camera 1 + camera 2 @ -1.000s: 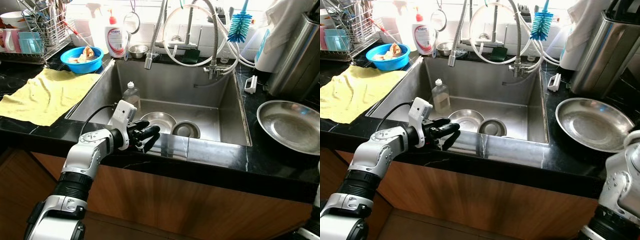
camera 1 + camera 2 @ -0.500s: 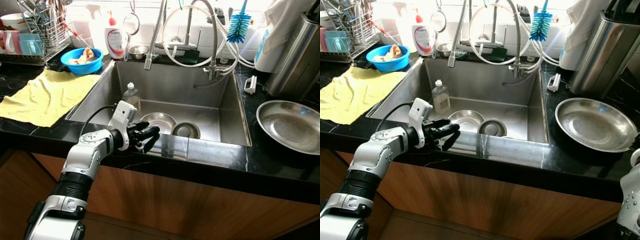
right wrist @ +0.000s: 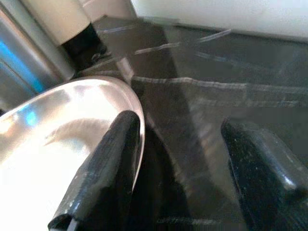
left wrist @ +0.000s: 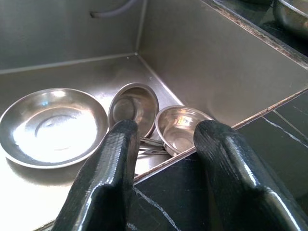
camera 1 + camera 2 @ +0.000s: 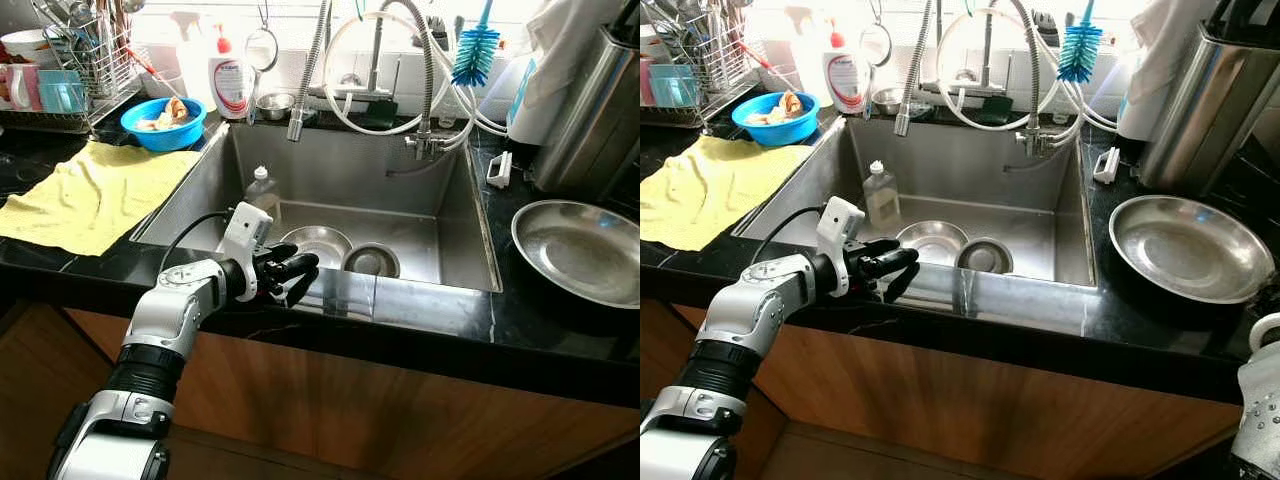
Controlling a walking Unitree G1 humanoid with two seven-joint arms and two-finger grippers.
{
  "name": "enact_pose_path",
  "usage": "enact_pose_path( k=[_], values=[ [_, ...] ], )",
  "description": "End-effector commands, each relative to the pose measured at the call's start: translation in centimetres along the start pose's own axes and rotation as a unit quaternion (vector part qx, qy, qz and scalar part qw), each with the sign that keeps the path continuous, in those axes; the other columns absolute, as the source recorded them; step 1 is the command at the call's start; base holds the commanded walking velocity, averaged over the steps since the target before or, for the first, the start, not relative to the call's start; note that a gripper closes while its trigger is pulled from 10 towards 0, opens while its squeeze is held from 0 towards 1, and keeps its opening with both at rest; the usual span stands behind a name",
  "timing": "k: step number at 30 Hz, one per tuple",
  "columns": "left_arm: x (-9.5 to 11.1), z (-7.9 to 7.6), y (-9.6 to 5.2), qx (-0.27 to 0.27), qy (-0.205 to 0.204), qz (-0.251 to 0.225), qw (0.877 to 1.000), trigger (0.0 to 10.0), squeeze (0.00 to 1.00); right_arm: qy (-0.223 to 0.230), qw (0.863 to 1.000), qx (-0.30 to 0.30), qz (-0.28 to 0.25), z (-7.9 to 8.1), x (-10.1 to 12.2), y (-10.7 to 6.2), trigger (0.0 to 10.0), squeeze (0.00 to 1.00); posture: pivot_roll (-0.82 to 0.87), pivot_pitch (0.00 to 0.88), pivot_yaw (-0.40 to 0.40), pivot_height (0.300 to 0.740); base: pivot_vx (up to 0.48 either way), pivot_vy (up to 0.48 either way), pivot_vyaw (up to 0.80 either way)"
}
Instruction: Kitchen organization
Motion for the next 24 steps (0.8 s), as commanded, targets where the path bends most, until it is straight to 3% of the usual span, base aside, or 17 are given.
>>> enact_pose_path(
  k=[1,13,24],
  values=[
    [-2.8,0.6,-0.4,0.010,-0.031,0.055,0.998,10.0,0.00,0.005,1.000,0.006,0.010,0.3,-0.4,0.1,10.0,0.00,-0.10,0.000,-0.004,0.740,0.000,0.000,0.00],
    [-2.7,0.5,-0.3,0.008,-0.027,0.054,0.998,10.0,0.00,0.016,1.000,0.025,0.008,1.4,-0.4,0.5,10.0,0.00,-0.09,0.000,-0.003,0.740,0.000,0.000,0.00],
    [-2.6,0.6,-0.3,0.008,-0.025,0.053,0.998,10.0,0.00,0.090,0.994,0.061,-0.028,3.3,1.2,0.4,10.0,0.00,-0.09,0.000,-0.002,0.740,0.000,0.000,0.00]
  ],
)
Point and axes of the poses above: a point about 5 cm out from each wrist's last joint towards the gripper, its own y axis pointing out of the wrist towards the gripper, its own x axis along the axis of the wrist's last joint, z = x × y, the point moved 1 cm from there along y, pointing out of the wrist towards the gripper, and after that the axes turned 8 degrees about -y, right-handed, at the moved point
